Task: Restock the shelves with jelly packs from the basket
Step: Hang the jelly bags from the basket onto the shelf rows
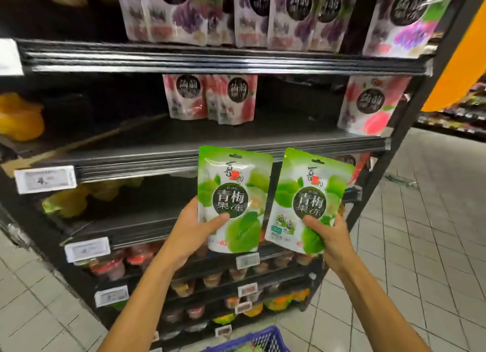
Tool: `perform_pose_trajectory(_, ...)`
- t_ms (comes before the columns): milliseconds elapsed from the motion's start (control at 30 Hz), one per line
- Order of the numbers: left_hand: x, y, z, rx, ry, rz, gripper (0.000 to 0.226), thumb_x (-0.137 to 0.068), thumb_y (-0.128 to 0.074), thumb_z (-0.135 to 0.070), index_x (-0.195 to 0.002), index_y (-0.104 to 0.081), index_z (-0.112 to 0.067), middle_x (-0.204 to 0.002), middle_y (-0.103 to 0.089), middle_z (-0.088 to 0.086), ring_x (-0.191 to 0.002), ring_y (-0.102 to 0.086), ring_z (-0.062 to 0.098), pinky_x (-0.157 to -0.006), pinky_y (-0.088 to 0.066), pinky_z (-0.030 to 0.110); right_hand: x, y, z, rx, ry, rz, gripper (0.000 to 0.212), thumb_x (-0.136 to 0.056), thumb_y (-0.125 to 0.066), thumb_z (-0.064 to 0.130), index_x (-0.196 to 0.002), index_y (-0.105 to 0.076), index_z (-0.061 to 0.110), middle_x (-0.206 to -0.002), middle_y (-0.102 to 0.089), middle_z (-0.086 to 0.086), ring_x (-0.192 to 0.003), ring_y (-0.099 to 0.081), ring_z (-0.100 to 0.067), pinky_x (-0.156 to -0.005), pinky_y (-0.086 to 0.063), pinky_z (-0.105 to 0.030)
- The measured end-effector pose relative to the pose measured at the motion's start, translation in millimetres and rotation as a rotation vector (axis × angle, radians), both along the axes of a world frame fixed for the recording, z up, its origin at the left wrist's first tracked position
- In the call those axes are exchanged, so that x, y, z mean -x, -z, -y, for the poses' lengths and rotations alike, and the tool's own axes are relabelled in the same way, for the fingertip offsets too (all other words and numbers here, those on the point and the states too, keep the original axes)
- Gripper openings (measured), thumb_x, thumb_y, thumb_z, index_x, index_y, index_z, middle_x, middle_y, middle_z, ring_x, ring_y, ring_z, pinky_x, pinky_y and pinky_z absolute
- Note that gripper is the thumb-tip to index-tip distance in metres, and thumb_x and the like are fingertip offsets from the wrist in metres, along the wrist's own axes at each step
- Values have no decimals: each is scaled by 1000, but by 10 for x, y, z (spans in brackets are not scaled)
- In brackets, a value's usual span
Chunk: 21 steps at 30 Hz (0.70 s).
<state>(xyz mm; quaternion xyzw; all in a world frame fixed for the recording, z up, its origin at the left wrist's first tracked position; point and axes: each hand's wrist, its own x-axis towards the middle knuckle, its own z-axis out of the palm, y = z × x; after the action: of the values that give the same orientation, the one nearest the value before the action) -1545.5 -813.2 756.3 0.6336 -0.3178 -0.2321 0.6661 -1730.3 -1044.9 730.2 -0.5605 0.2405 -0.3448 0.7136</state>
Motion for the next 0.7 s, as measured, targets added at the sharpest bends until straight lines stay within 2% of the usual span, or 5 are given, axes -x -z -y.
perform_pose_trajectory(67, 4, -233, 60, 27, 31, 66, 41, -78, -79, -26, -115, -62, -26, -113, -73, -2, -102, -71, 17, -78, -58, 28, 3, -273, 56, 46, 28, 36, 43, -58, -78, 11, -99, -67, 15, -90, -77, -3, -80, -74, -20, -64, -59, -30)
perform_pose_trajectory(200, 27, -684, 201, 67, -4, 154, 32, -70, -81, -33, -97, -67, -40, -102, -75, -8, -92, -73, 12, -66, -56, 18, 9, -768, 144, 135, 47, 88, 47, -57, -81, 20, -101, -67, 16, -90, -77, -1, -79, -74, -18, -62, -58, -27)
perform_pose_trajectory(400, 19, -1309, 426, 176, -81, 253, 45, -63, -84, -31, -104, -67, -26, -100, -76, -6, -89, -73, 13, -65, -57, 19, 64, -1429, 295, 261, 109, 193, 36, -52, -87, 29, -87, -76, 29, -90, -78, -1, -80, -75, -18, -63, -58, -25)
perform_pose_trajectory(567, 12, -2041, 670, 325, -133, 277, 42, -60, -83, -25, -99, -71, -20, -93, -77, -3, -83, -74, 14, -61, -56, 17, 96, -2185, 573, 408, 181, 311, 51, -49, -92, 41, -95, -74, 30, -96, -77, -5, -85, -75, -24, -65, -59, -31)
perform_pose_trajectory(700, 71, -2677, 876, 394, -148, 349, 30, -69, -81, -14, -97, -71, -13, -84, -77, -6, -72, -73, 6, -53, -51, 12, 60, -2937, 813, 524, 240, 369, 59, -46, -92, 54, -96, -73, 32, -95, -77, -1, -84, -75, -20, -64, -60, -32)
